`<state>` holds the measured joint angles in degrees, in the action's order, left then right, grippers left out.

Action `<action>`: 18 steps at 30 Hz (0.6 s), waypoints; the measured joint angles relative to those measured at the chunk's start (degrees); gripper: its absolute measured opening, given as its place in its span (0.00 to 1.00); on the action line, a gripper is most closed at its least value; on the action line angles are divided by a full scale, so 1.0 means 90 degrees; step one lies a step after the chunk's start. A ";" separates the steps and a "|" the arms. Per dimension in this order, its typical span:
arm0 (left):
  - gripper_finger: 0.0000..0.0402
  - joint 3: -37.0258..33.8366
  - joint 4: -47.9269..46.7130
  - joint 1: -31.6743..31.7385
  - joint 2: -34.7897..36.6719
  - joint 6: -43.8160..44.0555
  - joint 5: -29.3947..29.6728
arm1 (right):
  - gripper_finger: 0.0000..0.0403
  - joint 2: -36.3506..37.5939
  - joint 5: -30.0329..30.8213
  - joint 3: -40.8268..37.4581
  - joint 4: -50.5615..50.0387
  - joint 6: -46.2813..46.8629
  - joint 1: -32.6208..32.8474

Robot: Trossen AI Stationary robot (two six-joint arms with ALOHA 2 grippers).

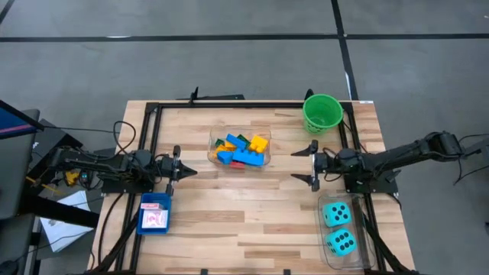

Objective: Pick & Place Toys
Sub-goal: Return to Home Position

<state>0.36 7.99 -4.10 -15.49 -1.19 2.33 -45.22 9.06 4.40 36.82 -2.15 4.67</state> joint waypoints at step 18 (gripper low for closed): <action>0.01 0.0000 0.0000 -0.0001 -0.0002 0.0000 0.0000 | 0.89 0.3691 0.0000 -0.0102 -0.3677 0.0558 0.0302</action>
<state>0.36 7.99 -4.10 -15.50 -1.19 2.33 -12.00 9.06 3.48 3.72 2.87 7.39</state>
